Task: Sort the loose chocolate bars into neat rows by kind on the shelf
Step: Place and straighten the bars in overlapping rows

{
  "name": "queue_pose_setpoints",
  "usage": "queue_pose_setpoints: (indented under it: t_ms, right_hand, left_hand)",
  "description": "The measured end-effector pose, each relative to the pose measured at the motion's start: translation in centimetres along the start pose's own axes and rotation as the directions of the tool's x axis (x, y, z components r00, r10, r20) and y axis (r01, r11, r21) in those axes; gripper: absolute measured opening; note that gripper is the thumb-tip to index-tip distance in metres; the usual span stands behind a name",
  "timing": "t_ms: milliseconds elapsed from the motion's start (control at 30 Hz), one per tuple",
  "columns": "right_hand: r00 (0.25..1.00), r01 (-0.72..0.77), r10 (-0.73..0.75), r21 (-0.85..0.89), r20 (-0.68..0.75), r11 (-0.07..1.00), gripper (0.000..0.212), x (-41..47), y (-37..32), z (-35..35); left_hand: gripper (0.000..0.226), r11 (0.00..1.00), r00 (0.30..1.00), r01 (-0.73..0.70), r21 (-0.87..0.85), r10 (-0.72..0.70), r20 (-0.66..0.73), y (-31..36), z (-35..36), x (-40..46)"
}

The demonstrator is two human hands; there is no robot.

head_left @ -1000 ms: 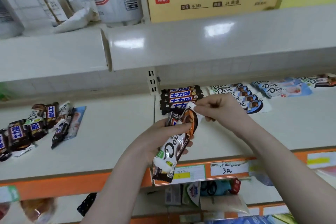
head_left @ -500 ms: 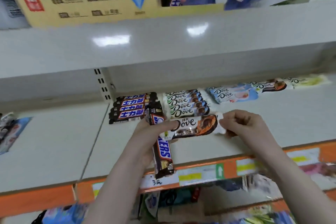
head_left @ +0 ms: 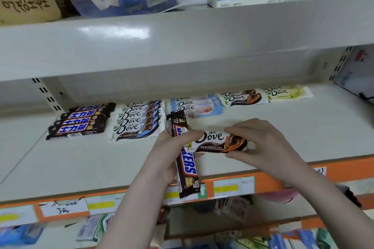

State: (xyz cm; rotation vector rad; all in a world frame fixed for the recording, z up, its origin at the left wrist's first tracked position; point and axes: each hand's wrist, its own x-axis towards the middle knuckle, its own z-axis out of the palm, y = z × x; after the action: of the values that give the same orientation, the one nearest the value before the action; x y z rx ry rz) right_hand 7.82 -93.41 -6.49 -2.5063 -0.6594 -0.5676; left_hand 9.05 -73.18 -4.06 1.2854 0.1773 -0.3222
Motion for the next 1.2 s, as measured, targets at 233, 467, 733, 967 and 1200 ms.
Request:
queue_pose_setpoints:
  t_ms: [233,467,733,967,1200]
  right_hand:
    - [0.991,0.130,-0.134,-0.144,-0.020,0.981,0.045,-0.1,2.0,-1.4]
    - [0.991,0.134,-0.130,-0.246,0.031,0.960,0.044,-0.5,4.7,-2.8]
    - [0.996,0.084,-0.090,-0.298,-0.006,0.951,0.042,-1.1,10.3,-4.2]
    - [0.997,0.025,-0.005,-0.265,0.075,0.964,0.038,0.9,15.8,-5.6]
    - [0.991,0.124,-0.110,-0.197,0.082,0.972,0.037,3.9,17.4,-3.8]
  left_hand:
    - [0.027,0.999,0.999,0.037,-0.038,-0.037,0.011,-0.5,2.0,0.7]
    - [0.014,0.970,0.990,0.133,-0.201,-0.140,-0.023,-0.7,3.8,2.6]
    - [0.017,0.945,0.988,0.148,-0.291,-0.152,0.010,-2.2,6.0,3.7]
    - [0.018,0.935,0.992,0.098,-0.341,-0.119,-0.044,-3.3,10.4,4.8]
    - [0.017,0.914,0.990,0.024,-0.405,-0.078,-0.119,-3.9,11.9,4.3]
